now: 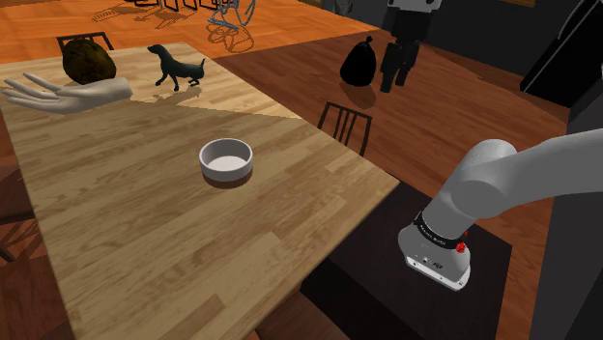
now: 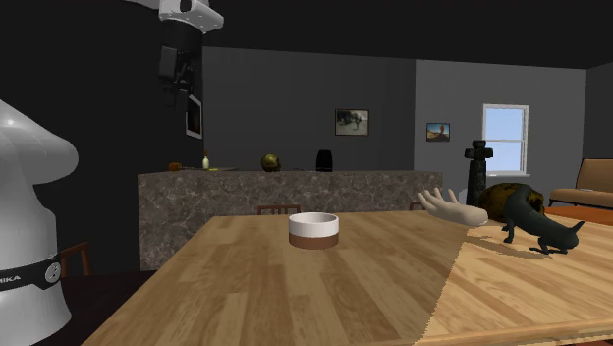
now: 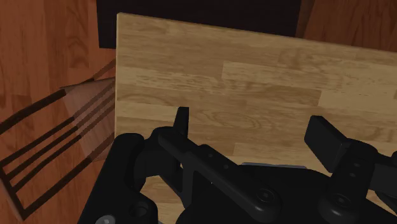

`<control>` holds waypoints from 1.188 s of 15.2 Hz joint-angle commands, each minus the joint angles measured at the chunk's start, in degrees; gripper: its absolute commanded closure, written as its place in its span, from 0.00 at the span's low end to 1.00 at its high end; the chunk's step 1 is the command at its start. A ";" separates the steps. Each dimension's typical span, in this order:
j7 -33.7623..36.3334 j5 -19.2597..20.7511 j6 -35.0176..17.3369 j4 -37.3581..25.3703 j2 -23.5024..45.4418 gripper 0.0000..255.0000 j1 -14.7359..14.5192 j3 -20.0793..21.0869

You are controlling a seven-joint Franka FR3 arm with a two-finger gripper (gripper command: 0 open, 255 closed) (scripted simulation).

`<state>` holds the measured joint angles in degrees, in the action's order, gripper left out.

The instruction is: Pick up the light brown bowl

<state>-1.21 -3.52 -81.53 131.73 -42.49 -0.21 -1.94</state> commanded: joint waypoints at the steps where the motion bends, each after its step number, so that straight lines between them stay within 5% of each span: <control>1: 0.00 0.00 0.00 0.00 0.00 0.00 0.00 0.00; 18: 7.86 -1.75 -24.47 -6.85 30.77 0.00 -2.87 8.15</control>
<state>6.02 -5.37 -104.67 125.86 -13.94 -2.87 5.72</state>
